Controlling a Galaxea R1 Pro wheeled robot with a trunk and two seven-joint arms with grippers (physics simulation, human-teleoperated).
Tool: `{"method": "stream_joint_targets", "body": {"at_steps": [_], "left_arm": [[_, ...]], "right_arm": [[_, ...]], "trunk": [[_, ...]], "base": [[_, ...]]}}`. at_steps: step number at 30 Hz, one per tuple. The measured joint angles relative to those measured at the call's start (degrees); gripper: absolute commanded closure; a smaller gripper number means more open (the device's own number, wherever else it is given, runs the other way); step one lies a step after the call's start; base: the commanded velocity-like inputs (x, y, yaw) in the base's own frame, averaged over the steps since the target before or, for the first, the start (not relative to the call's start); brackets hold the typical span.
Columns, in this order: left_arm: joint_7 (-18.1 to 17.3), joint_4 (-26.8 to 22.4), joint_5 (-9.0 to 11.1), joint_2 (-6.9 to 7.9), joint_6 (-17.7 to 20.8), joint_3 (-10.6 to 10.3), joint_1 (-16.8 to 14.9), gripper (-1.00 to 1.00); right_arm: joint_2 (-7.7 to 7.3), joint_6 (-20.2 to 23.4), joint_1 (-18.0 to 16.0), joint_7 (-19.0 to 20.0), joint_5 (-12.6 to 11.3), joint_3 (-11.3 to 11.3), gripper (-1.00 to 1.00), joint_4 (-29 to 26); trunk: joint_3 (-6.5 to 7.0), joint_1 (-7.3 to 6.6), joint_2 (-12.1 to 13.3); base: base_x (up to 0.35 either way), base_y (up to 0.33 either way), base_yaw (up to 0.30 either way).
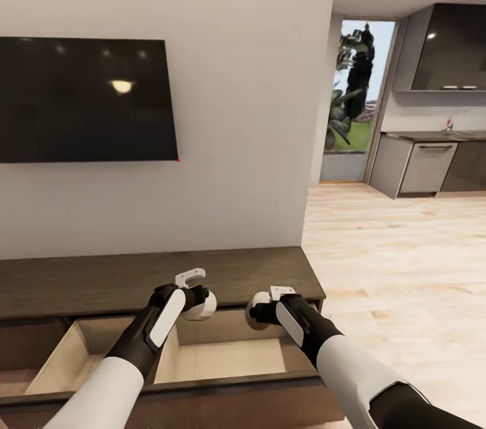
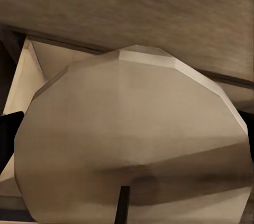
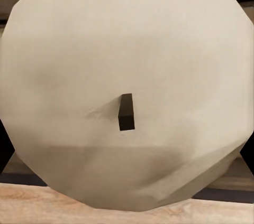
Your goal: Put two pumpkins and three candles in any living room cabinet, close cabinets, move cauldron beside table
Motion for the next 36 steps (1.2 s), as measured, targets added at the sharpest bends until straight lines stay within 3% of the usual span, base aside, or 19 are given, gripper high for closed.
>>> {"method": "stream_joint_targets", "body": {"at_steps": [20,27,36], "left_arm": [[0.11,-0.15,-0.23,0.02,0.03,0.0,0.0,1.0],[5.64,-0.18,-0.11,-0.17,0.08,0.21,0.0,1.0],[6.48,-0.18,0.06,-0.34,0.04,0.36,0.0,1.0]], "right_arm": [[0.0,-0.66,0.0,0.28,-0.01,0.0,1.0,0.01],[0.0,-0.66,0.0,0.28,-0.01,0.0,1.0,0.01],[0.0,-0.71,-0.01,0.3,-0.01,0.0,1.0,0.01]], "trunk": [[-3.59,4.39,-8.02],[-4.85,5.93,-10.83],[-6.46,7.91,-14.44]], "base": [[0.0,0.0,0.0],[0.0,0.0,0.0],[0.0,0.0,0.0]]}}
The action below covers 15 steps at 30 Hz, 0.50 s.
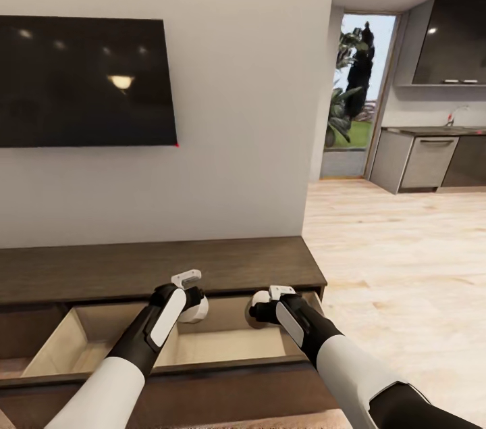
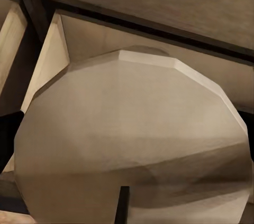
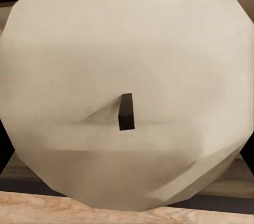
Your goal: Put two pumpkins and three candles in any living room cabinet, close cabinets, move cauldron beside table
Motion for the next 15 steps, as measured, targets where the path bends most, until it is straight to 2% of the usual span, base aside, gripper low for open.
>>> {"method": "stream_joint_targets", "body": {"at_steps": [5,10,15], "left_arm": [[0.02,0.0,0.74,-0.01,-0.01,0.0,0.0,1.0],[0.01,-0.01,1.03,-0.08,0.0,0.0,0.0,1.0],[-0.09,-0.07,1.07,-0.04,-0.01,0.0,0.0,1.0]], "right_arm": [[0.06,-0.51,0.0,0.07,0.02,0.03,1.0,-0.06],[0.41,-5.54,-0.09,0.01,0.04,0.1,1.0,-0.03],[0.46,-7.23,-2.42,-0.02,0.21,0.33,1.0,0.13]], "trunk": [[-0.9,1.1,-2.01],[-1.79,2.2,-4.01],[-2.69,3.29,-6.02]], "base": [[0.0,0.0,0.0],[0.0,0.0,0.0],[0.0,0.0,0.0]]}}
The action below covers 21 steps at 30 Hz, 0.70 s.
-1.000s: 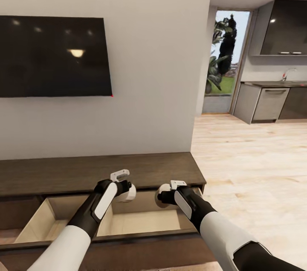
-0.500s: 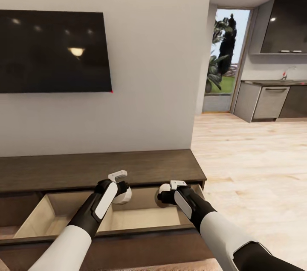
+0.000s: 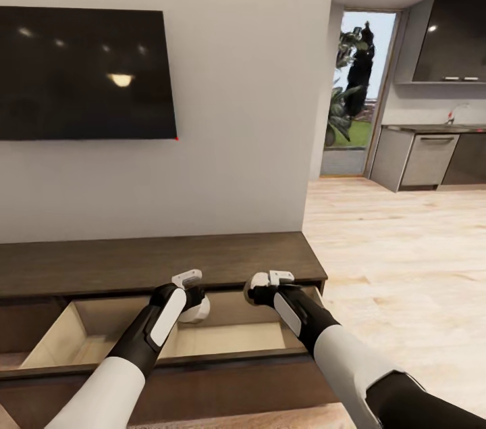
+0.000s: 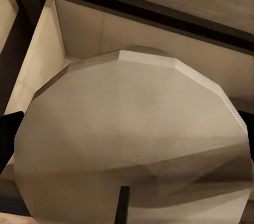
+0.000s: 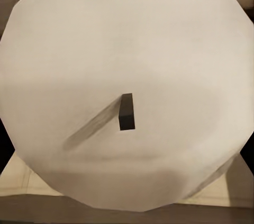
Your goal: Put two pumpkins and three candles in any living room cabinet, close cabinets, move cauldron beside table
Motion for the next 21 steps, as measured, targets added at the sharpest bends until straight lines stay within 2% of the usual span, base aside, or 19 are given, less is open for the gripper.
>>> {"method": "stream_joint_targets", "body": {"at_steps": [11,21], "left_arm": [[-0.25,-0.27,0.06,-0.05,0.0,0.0,0.0,1.0],[-0.29,-1.22,0.04,0.02,-0.09,0.01,-0.01,1.0]], "right_arm": [[0.0,-0.21,-0.3,-0.02,0.05,0.02,1.0,0.23],[0.0,-0.12,-0.31,0.06,0.08,0.03,1.0,0.1]], "trunk": [[-1.98,2.42,-4.41],[-1.98,2.41,-4.43]], "base": [[0.0,0.0,0.0],[0.038,0.0,0.0]]}}
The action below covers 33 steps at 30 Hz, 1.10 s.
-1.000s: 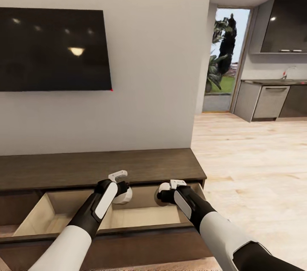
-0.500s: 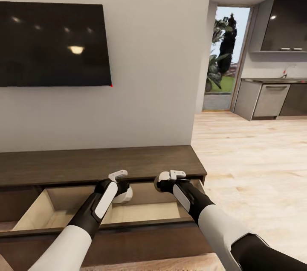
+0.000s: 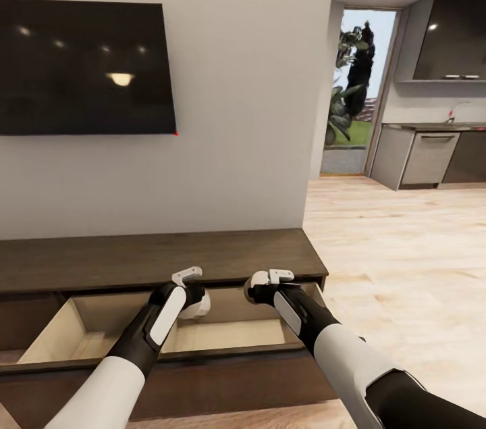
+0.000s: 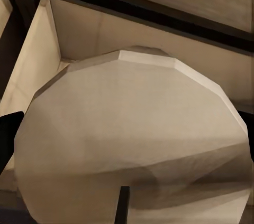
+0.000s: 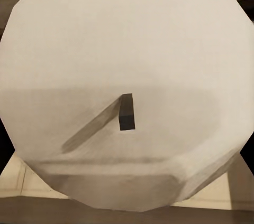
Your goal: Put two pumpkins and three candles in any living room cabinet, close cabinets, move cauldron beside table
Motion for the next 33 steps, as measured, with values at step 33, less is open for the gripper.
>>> {"method": "stream_joint_targets", "body": {"at_steps": [33], "left_arm": [[0.04,-0.37,-0.02,0.01,0.01,-0.1,0.01,1.0]], "right_arm": [[0.0,0.98,-0.04,0.16,-0.1,0.01,1.0,-0.07]], "trunk": [[-1.08,1.33,-2.39]], "base": [[0.078,-0.02,0.0]]}}
